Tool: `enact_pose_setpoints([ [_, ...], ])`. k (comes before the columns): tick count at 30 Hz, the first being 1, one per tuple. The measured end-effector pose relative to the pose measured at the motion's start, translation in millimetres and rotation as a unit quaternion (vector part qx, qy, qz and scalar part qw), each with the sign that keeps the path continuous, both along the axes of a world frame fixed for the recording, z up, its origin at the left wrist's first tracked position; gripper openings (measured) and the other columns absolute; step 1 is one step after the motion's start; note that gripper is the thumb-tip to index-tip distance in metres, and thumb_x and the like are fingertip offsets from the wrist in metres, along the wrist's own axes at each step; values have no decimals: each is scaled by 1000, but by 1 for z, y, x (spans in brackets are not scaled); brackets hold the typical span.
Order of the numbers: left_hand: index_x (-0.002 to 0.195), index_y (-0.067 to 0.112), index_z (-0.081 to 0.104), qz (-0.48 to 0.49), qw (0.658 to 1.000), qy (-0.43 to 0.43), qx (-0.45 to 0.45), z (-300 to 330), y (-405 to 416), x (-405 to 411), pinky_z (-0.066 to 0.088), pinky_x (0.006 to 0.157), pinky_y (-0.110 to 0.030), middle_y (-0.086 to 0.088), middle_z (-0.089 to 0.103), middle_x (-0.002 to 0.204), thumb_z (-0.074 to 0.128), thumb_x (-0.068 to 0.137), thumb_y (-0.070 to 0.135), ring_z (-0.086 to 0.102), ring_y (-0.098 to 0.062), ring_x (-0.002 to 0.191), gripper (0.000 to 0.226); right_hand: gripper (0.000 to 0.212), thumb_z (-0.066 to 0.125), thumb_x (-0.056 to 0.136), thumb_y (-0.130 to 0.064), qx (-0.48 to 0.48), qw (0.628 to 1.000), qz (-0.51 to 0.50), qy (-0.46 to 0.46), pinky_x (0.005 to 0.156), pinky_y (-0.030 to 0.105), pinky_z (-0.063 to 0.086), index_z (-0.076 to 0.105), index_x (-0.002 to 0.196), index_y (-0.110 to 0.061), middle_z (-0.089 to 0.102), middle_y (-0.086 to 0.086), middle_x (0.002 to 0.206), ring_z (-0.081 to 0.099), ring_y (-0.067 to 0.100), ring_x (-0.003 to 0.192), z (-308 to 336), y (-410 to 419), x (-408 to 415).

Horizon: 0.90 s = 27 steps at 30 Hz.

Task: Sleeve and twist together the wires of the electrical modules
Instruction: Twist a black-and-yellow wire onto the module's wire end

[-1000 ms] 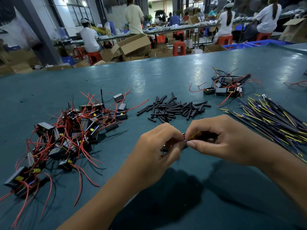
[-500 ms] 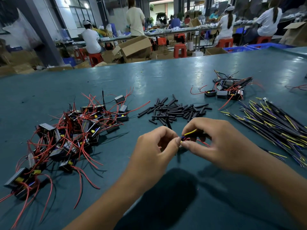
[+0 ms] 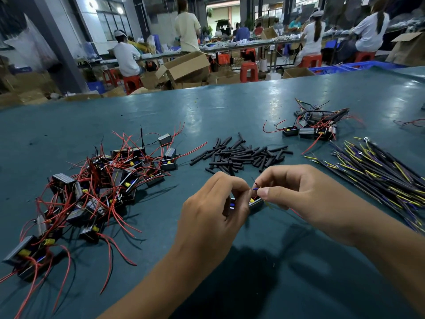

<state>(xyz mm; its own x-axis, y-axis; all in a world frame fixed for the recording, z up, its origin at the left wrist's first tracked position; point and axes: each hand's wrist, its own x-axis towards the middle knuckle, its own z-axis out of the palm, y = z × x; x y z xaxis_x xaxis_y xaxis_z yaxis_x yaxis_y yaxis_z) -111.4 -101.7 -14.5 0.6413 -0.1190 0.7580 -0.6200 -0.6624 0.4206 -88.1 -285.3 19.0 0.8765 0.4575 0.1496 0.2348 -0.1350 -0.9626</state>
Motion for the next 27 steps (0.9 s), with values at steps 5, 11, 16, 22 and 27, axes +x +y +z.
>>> enact_pose_setpoints([
  [5,93,16,64,-59,998,28,-14,0,1,0,39,60,-16,11,57,84,60,95,19,54,-9,70,6,15,70,87,-16,14,999,-12,-35,53,7,35,65,74,-12,55,-12,57,45,1,54,0,3,0],
  [11,87,20,66,-94,982,139,-84,2,0,-2,39,57,-17,10,61,75,62,92,20,54,-7,64,7,11,70,79,-25,-36,993,-8,-111,56,22,41,67,75,-15,61,1,64,49,10,59,-1,-1,3],
  [16,65,18,64,-197,797,479,-310,13,-1,-3,34,44,-22,4,48,57,61,92,8,40,-10,48,29,6,69,79,-20,-158,939,-36,-304,62,10,37,65,74,-20,60,-11,71,56,9,66,-5,-1,4],
  [22,80,9,67,-172,881,377,-227,12,2,-5,47,46,-26,0,60,64,66,93,8,51,-12,52,13,10,64,78,-25,-107,983,-15,-145,55,15,37,65,73,-17,58,-8,62,47,-1,57,-7,-1,7],
  [27,93,12,72,-75,997,20,28,2,4,-3,50,61,-28,5,65,83,67,90,17,60,-12,71,7,22,65,89,-2,-37,998,-10,-54,43,6,29,65,70,-12,52,-13,48,38,-2,42,-4,0,5],
])
